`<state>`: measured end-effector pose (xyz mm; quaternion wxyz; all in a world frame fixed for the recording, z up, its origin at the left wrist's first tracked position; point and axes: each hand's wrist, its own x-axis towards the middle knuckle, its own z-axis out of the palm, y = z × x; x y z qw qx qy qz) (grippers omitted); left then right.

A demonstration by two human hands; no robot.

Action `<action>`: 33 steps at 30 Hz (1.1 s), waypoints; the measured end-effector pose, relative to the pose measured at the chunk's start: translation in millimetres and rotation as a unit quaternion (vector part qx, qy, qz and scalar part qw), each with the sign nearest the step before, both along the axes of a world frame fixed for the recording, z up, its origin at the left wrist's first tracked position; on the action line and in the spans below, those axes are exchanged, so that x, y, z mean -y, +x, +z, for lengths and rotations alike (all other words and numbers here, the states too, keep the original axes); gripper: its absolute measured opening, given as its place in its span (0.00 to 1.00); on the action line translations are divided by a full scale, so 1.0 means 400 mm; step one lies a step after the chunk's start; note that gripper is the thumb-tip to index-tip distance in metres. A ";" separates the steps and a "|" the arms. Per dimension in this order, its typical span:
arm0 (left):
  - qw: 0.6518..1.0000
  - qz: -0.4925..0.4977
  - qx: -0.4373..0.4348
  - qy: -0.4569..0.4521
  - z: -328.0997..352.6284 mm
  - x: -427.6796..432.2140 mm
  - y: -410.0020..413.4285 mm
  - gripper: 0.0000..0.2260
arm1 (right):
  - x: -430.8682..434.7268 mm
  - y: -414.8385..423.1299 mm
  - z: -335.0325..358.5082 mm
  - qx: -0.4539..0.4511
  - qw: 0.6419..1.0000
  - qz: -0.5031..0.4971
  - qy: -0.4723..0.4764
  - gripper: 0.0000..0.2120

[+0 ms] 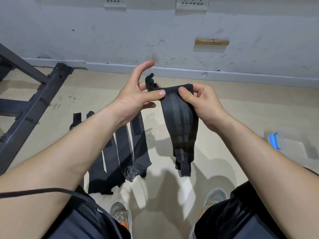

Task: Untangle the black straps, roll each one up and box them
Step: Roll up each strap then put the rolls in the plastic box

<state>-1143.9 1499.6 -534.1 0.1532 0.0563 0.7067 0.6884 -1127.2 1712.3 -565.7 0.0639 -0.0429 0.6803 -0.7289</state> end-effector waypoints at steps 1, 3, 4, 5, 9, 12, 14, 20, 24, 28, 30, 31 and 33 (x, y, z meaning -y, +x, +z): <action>0.999 -0.002 -0.028 -0.046 0.004 0.005 -0.001 0.28 | -0.003 0.000 0.004 0.000 1.000 0.003 0.001 0.07; 0.987 -0.016 -0.078 -0.140 0.008 0.010 -0.005 0.14 | -0.014 -0.002 0.012 -0.002 1.000 0.011 0.005 0.07; 0.983 -0.026 -0.088 -0.161 0.006 0.015 -0.007 0.09 | -0.019 -0.003 0.015 -0.003 1.000 0.017 0.007 0.06; 0.981 -0.033 -0.092 -0.166 0.003 0.018 -0.007 0.06 | -0.023 -0.003 0.017 -0.003 1.000 0.024 0.010 0.06; 0.959 -0.005 -0.142 -0.244 -0.006 0.026 -0.005 0.11 | -0.027 -0.001 0.018 -0.003 0.999 0.037 0.015 0.06; 0.962 0.002 -0.124 -0.244 0.006 0.024 0.008 0.16 | -0.027 -0.001 0.018 -0.001 0.999 0.043 0.020 0.06; 0.971 0.001 -0.102 -0.217 0.014 0.021 0.013 0.17 | -0.025 -0.002 0.015 0.005 0.999 0.043 0.023 0.06; 0.998 0.012 0.062 0.022 0.012 -0.002 0.011 0.15 | -0.029 -0.009 0.008 0.008 0.999 0.021 0.029 0.08; 0.984 0.015 0.146 0.097 0.009 -0.005 0.007 0.13 | -0.034 -0.011 0.010 0.007 1.000 0.013 0.028 0.06; 0.968 0.046 0.204 0.139 0.011 0.008 -0.007 0.14 | -0.047 -0.014 0.020 0.003 0.999 0.015 0.032 0.06; 0.975 0.039 0.184 0.122 0.012 0.015 -0.013 0.15 | -0.054 -0.016 0.024 0.002 0.999 0.023 0.035 0.06; 0.983 0.023 0.157 0.093 0.013 0.020 -0.016 0.16 | -0.056 -0.016 0.025 0.002 0.999 0.029 0.038 0.05; 0.996 -0.019 0.083 -0.003 0.013 0.032 -0.022 0.15 | -0.058 -0.016 0.026 0.000 0.998 0.037 0.046 0.05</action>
